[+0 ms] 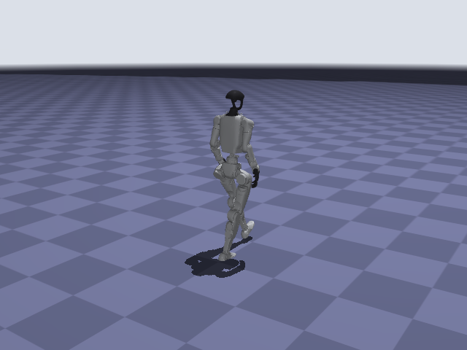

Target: Walk run

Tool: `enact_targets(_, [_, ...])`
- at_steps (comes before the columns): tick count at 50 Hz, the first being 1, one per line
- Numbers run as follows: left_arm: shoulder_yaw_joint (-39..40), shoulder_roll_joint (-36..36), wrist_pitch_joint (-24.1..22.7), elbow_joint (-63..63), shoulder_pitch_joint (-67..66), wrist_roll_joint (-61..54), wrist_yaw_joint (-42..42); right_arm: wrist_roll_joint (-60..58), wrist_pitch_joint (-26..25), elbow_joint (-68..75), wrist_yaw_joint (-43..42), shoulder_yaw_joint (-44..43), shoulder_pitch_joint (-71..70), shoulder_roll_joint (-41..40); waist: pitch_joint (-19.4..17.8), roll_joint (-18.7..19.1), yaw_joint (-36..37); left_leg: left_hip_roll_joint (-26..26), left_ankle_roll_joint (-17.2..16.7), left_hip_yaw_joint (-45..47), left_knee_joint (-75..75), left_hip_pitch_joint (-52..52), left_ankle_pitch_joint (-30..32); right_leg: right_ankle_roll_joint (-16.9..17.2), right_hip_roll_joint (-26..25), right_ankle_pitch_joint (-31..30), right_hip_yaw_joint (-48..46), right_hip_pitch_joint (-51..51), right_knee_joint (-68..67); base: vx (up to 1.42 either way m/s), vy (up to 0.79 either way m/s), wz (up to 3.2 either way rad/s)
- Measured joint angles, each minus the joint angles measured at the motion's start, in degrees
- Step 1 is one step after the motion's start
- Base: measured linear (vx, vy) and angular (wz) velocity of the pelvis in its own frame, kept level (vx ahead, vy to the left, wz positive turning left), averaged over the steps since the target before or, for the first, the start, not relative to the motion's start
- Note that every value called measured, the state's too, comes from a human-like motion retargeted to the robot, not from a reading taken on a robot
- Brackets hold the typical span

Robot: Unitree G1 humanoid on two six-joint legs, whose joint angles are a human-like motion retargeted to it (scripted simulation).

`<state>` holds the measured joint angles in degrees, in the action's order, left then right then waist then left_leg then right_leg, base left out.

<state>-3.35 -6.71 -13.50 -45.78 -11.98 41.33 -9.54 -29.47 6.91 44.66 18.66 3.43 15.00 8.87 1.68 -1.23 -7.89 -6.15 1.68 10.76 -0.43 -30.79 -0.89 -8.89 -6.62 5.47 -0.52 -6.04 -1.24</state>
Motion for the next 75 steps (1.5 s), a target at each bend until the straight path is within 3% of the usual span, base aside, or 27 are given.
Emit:
enact_targets(2, [-0.39, -0.29, 0.94, -0.55, 0.37, 0.81, -2.18, 0.29, -0.57, 1.25, 0.66, -0.34, 0.39, -0.71, 0.45, -0.32, 0.20, -0.87, -0.23, 0.40, -0.35, 0.14, -0.74, 1.71, -0.58, -1.40, -0.20, -1.82, -1.44, 1.12, -0.23, 0.00])
enact_targets(4, [0.04, -0.61, 0.72, -0.15, 0.99, -0.12, -2.42, 1.19, -0.60, 2.18, -0.01, -0.28, 1.11, -1.31, 1.63, -1.34, 1.81, -1.10, 4.70, 0.37, 2.90, 0.44, 2.29, 5.43, 0.09, -6.25, -0.38, -2.79, -3.61, 0.84, -0.21, -0.59])
enact_targets(7, [0.84, -0.45, 0.13, -0.30, 1.24, -3.15, -0.62, 3.22, 1.24, 3.66, -1.76, 0.59, 2.29, -1.98, 3.43, -2.80, 5.07, 0.32, 5.47, 2.04, 6.93, 1.86, 6.43, 15.42, 2.04, -21.95, -2.31, -3.62, -9.49, 1.38, -0.21, -0.91])
enact_targets(8, [0.70, -0.50, 0.08, -0.54, 1.26, -4.35, -0.92, 4.03, 1.76, 4.20, -2.74, 0.78, 2.46, -2.27, 3.72, -3.20, 5.29, 0.16, 6.31, -0.60, 9.11, 1.75, 5.52, 19.84, 2.43, -27.86, -1.43, -2.98, -13.06, 1.18, -0.25, -0.30])
enact_targets(10, [0.60, -1.62, 0.50, -1.16, 2.02, -5.60, -2.91, 6.24, 2.12, 4.77, -6.01, 1.79, 2.21, -3.28, 3.07, -2.97, 3.45, 0.01, 5.74, -9.56, 15.55, 1.16, 0.80, 23.84, -1.26, -35.47, -0.08, 1.86, -26.08, 0.95, -0.47, 0.26])
enact_targets(12, [0.16, -3.41, 2.05, -1.68, 3.13, -3.58, -5.26, 6.70, 2.84, 4.38, -8.56, 2.57, 1.22, -3.17, 2.09, -3.69, 2.55, 2.47, 5.14, -4.27, 19.08, 4.62, -3.41, 23.88, -2.08, -35.47, -1.81, 8.18, -43.73, 1.09, -0.55, 0.12])
enact_targets(15, [-1.32, -4.63, 4.41, -2.90, 4.07, 2.07, -8.42, 3.52, 3.15, 2.78, -11.17, 1.32, 0.53, -3.01, 2.61, 2.12, 2.62, 5.46, 7.10, -3.38, 14.47, 11.34, -5.14, 23.63, -5.13, -31.72, -0.03, 13.49, -42.81, 1.00, 0.17, -0.17])
enact_targets(17, [-2.80, -4.16, 4.77, -4.10, 4.55, 5.09, -9.96, 4.37, 4.21, 2.03, -14.07, -0.75, 0.49, -3.07, 2.08, 3.39, 1.77, 4.67, 6.61, -4.55, 12.32, 15.07, -5.61, 21.07, -2.57, -25.90, -0.92, 17.66, -42.56, 0.99, 0.05, 0.46])
enact_targets(21, [-6.72, -4.08, 3.43, -4.75, 4.02, 5.63, -9.49, 12.22, 9.73, 0.07, -19.34, -1.99, 1.53, -2.80, 1.57, 6.18, -3.84, 3.68, 6.47, -7.55, 6.90, 22.89, -6.53, 18.56, 4.35, -16.41, -4.70, 24.69, -32.74, 0.81, -0.11, 1.14])
enact_targets(26, [-7.24, -4.16, 1.78, -4.38, 2.72, 7.43, -9.40, 12.32, 12.15, -2.39, -19.81, -1.04, 2.67, -1.82, 1.37, 3.56, -8.33, -0.93, 6.57, -10.64, 4.26, 31.98, -10.66, 15.55, 14.33, -13.60, -7.64, 29.37, -10.09, 0.91, -0.33, 0.63])
enact_targets(30, [-4.68, -4.35, 1.82, -5.43, 3.31, 10.11, -11.55, 4.81, 8.12, -3.66, -15.35, -0.10, 2.36, -2.28, 1.63, 3.71, -8.58, 0.23, 4.22, -10.87, 3.97, 36.96, -13.17, 15.36, 12.18, -8.73, -1.78, 32.93, 5.33, 0.87, -0.42, 0.08])
enact_targets(32, [-4.12, -4.00, 2.27, -5.83, 3.26, 10.31, -12.07, 2.24, 7.13, -4.14, -14.35, 0.14, 2.67, -2.28, 1.90, 4.30, -9.24, 0.81, 2.41, -11.73, 5.47, 38.48, -12.16, 13.31, 11.95, -9.49, -2.48, 33.15, 5.03, 1.05, -0.52, 0.27])
enact_targets(33, [-3.77, -3.74, 2.46, -5.87, 3.19, 10.12, -12.16, 1.69, 6.76, -4.18, -14.51, 0.20, 2.74, -2.36, 2.36, 4.49, -9.36, 0.94, 1.15, -11.73, 6.28, 38.79, -10.48, 10.24, 10.98, -10.36, -1.37, 33.01, 2.82, 0.97, -0.46, 0.54])
enact_targets(35, [-3.85, -3.26, 2.63, -5.92, 2.91, 9.39, -11.99, 3.75, 6.54, -4.28, -15.90, -0.64, 3.06, -3.20, 3.13, 4.97, -11.14, 1.66, -2.64, -13.49, 9.14, 39.32, -4.13, 9.93, 12.73, -12.94, -9.37, 32.89, -1.36, 0.93, -0.43, 1.12])
enact_targets(37, [-3.73, -3.00, 2.47, -5.95, 2.42, 9.02, -11.90, 8.80, 8.21, -4.13, -18.04, -1.48, 3.34, -4.31, 3.62, 5.35, -14.03, 2.47, -7.77, -16.76, 15.09, 38.87, 7.65, 11.83, 12.87, -15.77, -4.27, 30.57, -3.82, 1.15, -0.65, 1.28])
enact_targets(40, [-3.78, -3.20, 2.97, -5.16, 1.73, 9.27, -11.77, 13.63, 10.43, -3.37, -17.31, -1.45, 2.69, -4.20, 3.88, 4.78, -13.92, 3.26, -16.12, -16.19, 32.53, 32.57, 24.34, 9.31, 11.95, -11.74, 2.31, 27.61, -7.31, 0.90, -0.54, 0.42])
enact_targets(43, [-3.52, -3.77, 2.35, -4.12, 2.19, 8.36, -9.64, 9.40, 6.96, -3.01, -14.08, -0.43, 0.84, -2.38, 3.85, 1.92, -12.59, 2.84, -14.57, -12.68, 49.13, 23.98, 30.89, 7.20, 13.93, -9.49, -4.61, 22.90, -7.15, 0.83, -0.53, -0.09])
enact_targets(48, [-1.78, -3.60, 2.63, -2.55, 2.06, 7.31, -4.42, 2.80, 3.51, -3.12, -10.36, 0.16, -1.56, -0.56, 2.90, -1.39, -8.10, 2.74, -6.27, -6.61, 52.03, 12.02, 18.46, 5.56, 11.26, -7.90, -2.26, 16.13, -3.34, 0.76, -0.46, -0.61])
enact_targets(52, [-1.79, -2.77, 0.23, -1.99, 1.34, 0.72, 1.28, 3.50, 5.51, -3.63, -10.40, 1.41, -1.66, 0.79, 1.35, -2.66, -1.58, 5.30, -1.28, -0.02, 39.57, 5.18, 9.36, 3.81, 7.71, -6.72, 0.41, 11.55, -0.86, 0.76, -0.34, -1.32])
enact_targets(56, [-1.57, -2.28, -1.49, -1.71, 0.60, -2.43, 4.63, 3.62, 6.34, -2.81, -8.65, 2.21, -1.85, 1.14, -0.19, -0.68, 1.73, 5.27, 0.92, 2.98, 16.91, 3.36, 6.97, 1.72, 2.58, -3.49, 1.81, 5.91, 0.25, 0.86, -0.30, -1.01])
enact_targets(60, [-1.14, -1.99, -0.29, -1.74, 0.82, 1.66, 3.05, 0.04, 4.20, -1.46, -4.83, 0.20, -2.19, 0.66, -0.18, 0.57, -0.94, -0.09, -0.99, 1.58, 0.68, 2.29, -0.43, 0.11, 0.06, -0.31, -0.30, 1.24, 0.20, 0.79, -0.21, 0.23])
enact_targets(63, [-0.33, -2.00, 0.67, -1.81, 1.28, 3.40, 0.42, -0.94, 3.49, -0.66, -5.89, -0.79, -1.12, -0.46, 0.42, 0.57, -0.94, -0.11, -0.58, 4.06, 1.42, 3.06, -2.21, 1.19, -1.41, -0.49, -0.84, -1.01, -1.93, 1.03, -0.26, -0.03])
enact_targets(65, [0.04, -1.80, 0.68, -1.83, 1.32, 1.87, -0.75, 0.34, 3.72, 0.11, -7.29, -0.68, -0.09, -1.17, 2.04, -1.06, 1.82, -0.06, 4.99, 4.03, 5.20, 3.17, -1.98, 4.30, 0.29, -4.35, -1.80, -1.92, -3.79, 0.90, -0.23, -1.02])
enact_targets(67, [0.45, -1.64, 1.12, -1.83, 0.98, -0.53, 0.20, 1.68, 4.52, 0.93, -7.36, -0.74, 1.03, -1.94, 3.54, -1.91, 4.49, 0.05, 6.43, 4.11, 5.59, 4.28, 3.15, 9.71, 1.45, -12.69, -3.96, -2.91, -7.00, 1.24, -0.23, -1.04])
enact_targets(70, [1.61, -1.33, 1.56, -2.00, 1.00, -3.70, -0.27, 1.62, 5.26, 1.51, -6.09, -0.86, 1.82, -2.81, 4.95, -3.07, 5.08, -0.82, 9.11, -2.35, 9.22, 5.18, 3.47, 23.32, 2.28, -28.60, -1.92, -1.23, -17.38, 1.15, -0.25, -0.31])
enact_targets(72, [2.30, -2.96, 1.81, -2.59, 2.60, -4.24, -2.68, 0.84, 4.48, 1.20, -6.68, 0.25, 0.38, -3.58, 3.86, -1.92, 3.17, 2.60, 6.93, -7.14, 15.37, 4.24, -0.70, 23.89, -3.97, -34.73, -2.80, 5.05, -30.52, 0.99, -0.69, 0.23])
enact_targets(75, [0.74, -4.84, 2.62, -3.21, 4.31, -2.56, -5.19, -0.76, 4.00, 0.17, -8.77, 0.70, -1.37, -3.65, 2.75, 1.57, 2.45, 8.24, 6.92, -1.79, 15.65, 10.54, -4.53, 23.89, -8.76, -33.58, -1.86, 11.64, -41.47, 0.89, -0.21, 0.07])
